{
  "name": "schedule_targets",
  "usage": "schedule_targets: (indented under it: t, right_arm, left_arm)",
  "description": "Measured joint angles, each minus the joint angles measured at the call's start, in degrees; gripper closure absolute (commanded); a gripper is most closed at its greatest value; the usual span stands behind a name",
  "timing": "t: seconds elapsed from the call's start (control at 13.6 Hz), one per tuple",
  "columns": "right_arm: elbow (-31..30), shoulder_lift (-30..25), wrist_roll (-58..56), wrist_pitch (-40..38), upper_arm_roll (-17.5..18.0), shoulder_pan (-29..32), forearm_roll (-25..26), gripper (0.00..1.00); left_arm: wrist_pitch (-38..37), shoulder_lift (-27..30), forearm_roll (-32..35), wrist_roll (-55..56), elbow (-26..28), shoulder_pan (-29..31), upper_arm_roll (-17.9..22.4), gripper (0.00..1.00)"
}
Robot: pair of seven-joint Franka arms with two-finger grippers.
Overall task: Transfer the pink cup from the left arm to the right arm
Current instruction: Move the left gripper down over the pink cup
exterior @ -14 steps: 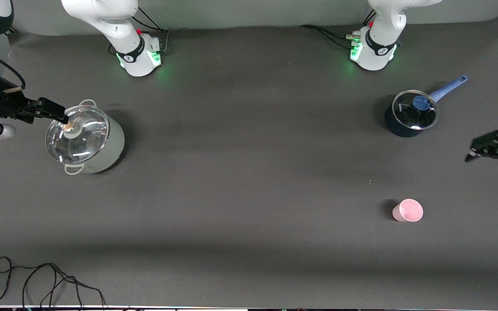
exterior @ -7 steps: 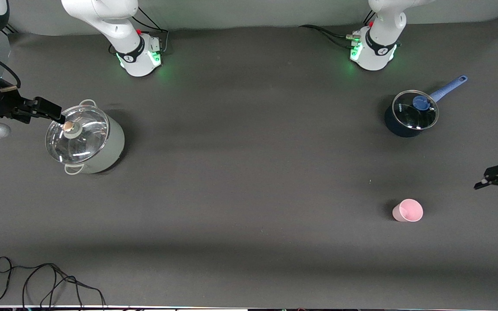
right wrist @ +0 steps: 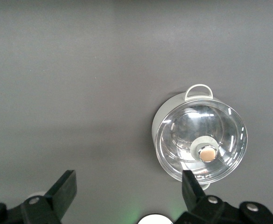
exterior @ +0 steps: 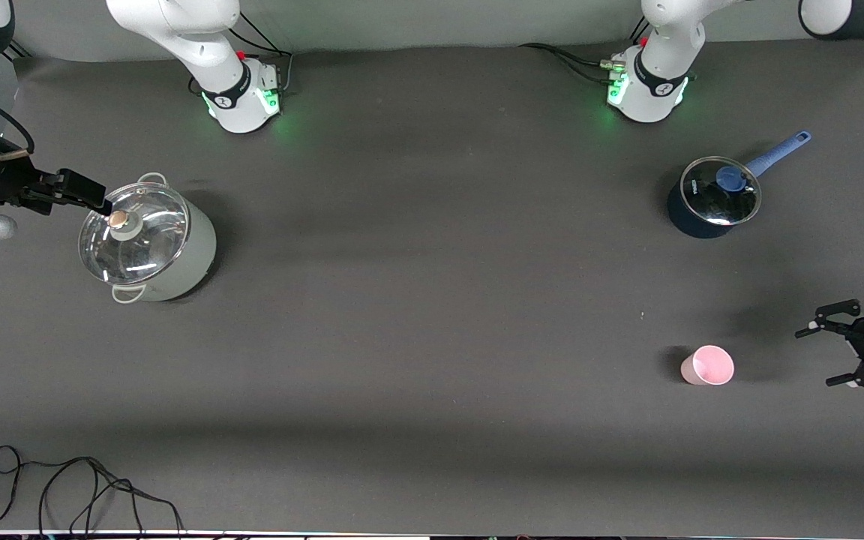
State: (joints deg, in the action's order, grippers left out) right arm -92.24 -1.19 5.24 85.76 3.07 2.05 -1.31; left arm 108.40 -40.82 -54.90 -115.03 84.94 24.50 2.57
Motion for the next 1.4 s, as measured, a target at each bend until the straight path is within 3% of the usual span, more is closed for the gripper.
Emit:
schedule_targets:
  t: [0.22, 0.59, 1.4]
  right_arm:
    - [0.00, 0.01, -0.03, 0.00, -0.02, -0.01, 0.00, 0.00]
    - [0.00, 0.01, -0.04, -0.02, -0.02, -0.01, -0.02, 0.00]
    - [0.00, 0.01, -0.04, -0.07, -0.02, -0.05, -0.04, 0.00]
  left_arm:
    - [-0.45, -4.76, -12.02, -15.46, 3.75, 2.25, -0.04, 0.00]
    - [-2.12, -8.66, -21.90, -26.87, 8.07, 2.63, -0.69, 0.00]
    - [-1.84, -12.97, -31.19, -33.45, 10.82, 2.11, -5.43, 0.00]
